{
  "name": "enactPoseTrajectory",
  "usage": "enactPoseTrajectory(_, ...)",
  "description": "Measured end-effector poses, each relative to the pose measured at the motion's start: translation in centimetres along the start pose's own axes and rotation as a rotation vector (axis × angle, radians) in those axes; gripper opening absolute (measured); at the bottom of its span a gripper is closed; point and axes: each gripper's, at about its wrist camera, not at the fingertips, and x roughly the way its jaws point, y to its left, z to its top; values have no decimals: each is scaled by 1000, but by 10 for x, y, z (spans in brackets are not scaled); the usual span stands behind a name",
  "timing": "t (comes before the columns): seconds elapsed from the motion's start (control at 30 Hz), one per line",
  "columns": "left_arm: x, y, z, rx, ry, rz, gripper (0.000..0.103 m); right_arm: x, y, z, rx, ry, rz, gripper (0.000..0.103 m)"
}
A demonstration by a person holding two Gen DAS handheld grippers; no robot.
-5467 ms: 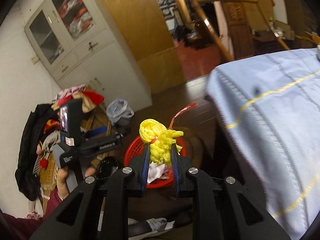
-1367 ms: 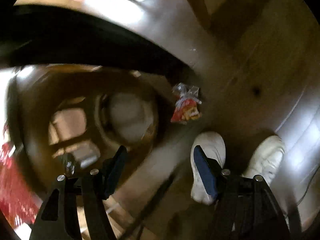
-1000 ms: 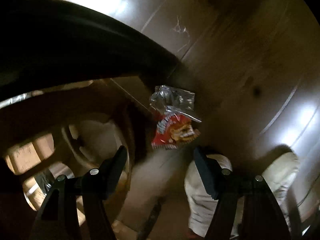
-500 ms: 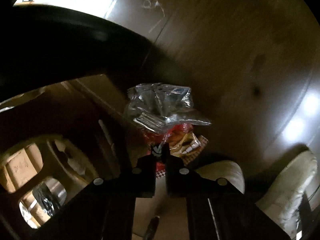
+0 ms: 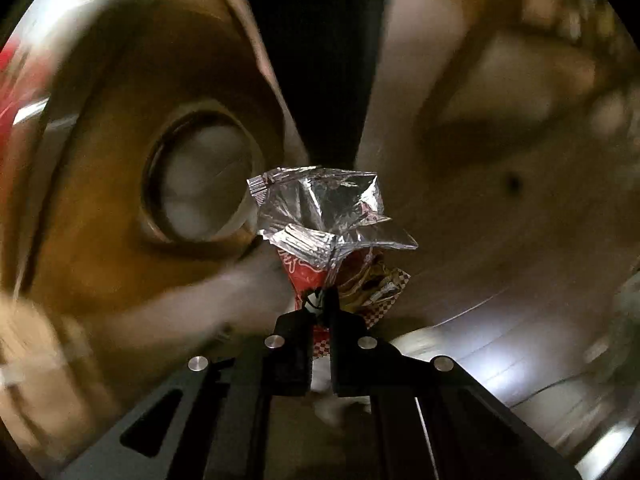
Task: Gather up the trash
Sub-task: 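Move the open left tool over the table toward the white-red box while the right tool holds the snack bag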
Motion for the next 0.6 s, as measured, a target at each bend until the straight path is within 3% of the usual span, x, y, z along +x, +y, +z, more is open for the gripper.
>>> enactPoseTrajectory(0.2,-27,-5,7,9,-54,-22,94,-98,14,-26,-83,-108,-58,7)
enactPoseTrajectory(0.3,-46,-10,7,33,-80,-27,94,-148,33,-56,-153,-190,-103,7)
enactPoseTrajectory(0.6,-114,-8,8,111,-150,-20,94,-281,87,-126,-206,-468,-75,7)
